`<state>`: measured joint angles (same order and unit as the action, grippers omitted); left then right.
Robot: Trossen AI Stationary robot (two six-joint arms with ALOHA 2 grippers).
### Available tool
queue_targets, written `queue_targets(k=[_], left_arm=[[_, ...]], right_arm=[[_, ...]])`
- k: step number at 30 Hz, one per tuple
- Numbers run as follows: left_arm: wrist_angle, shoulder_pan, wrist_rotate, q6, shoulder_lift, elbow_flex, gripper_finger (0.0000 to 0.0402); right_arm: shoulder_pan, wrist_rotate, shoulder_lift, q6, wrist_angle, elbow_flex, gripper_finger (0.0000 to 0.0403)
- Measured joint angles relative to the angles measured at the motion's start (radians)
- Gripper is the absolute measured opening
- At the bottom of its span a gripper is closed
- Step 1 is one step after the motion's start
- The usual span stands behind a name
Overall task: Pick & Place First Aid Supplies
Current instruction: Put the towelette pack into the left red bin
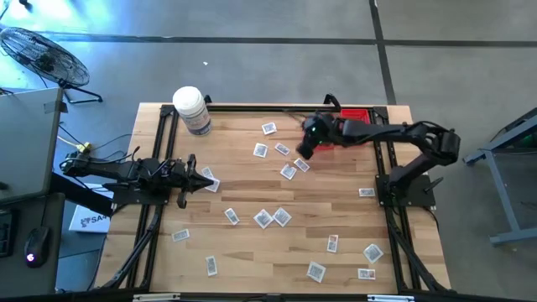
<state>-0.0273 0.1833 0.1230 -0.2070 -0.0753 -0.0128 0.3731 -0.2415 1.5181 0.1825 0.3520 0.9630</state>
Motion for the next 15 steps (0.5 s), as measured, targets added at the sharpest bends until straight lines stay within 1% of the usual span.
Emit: queue_targets(k=[5, 8, 11, 13, 15], left_arm=[[0.000, 0.000, 0.000, 0.000, 0.000, 0.000, 0.0001], [0.000, 0.000, 0.000, 0.000, 0.000, 0.000, 0.0001], [0.000, 0.000, 0.000, 0.000, 0.000, 0.000, 0.0001], [0.000, 0.000, 0.000, 0.000, 0.000, 0.000, 0.0001], [0.000, 0.000, 0.000, 0.000, 0.000, 0.000, 0.0001]], right_arm=[[-0.168, 0.092, 0.011, 0.000, -0.105, 0.014, 0.0100], [-0.251, 0.088, 0.048, 0.005, -0.140, 0.014, 0.0099], [-0.291, 0.056, 0.101, 0.047, -0.177, 0.014, 0.0100], [-0.296, 0.050, 0.149, 0.050, -0.217, 0.015, 0.0105], [-0.292, 0.050, 0.212, 0.056, -0.207, 0.040, 0.0111]])
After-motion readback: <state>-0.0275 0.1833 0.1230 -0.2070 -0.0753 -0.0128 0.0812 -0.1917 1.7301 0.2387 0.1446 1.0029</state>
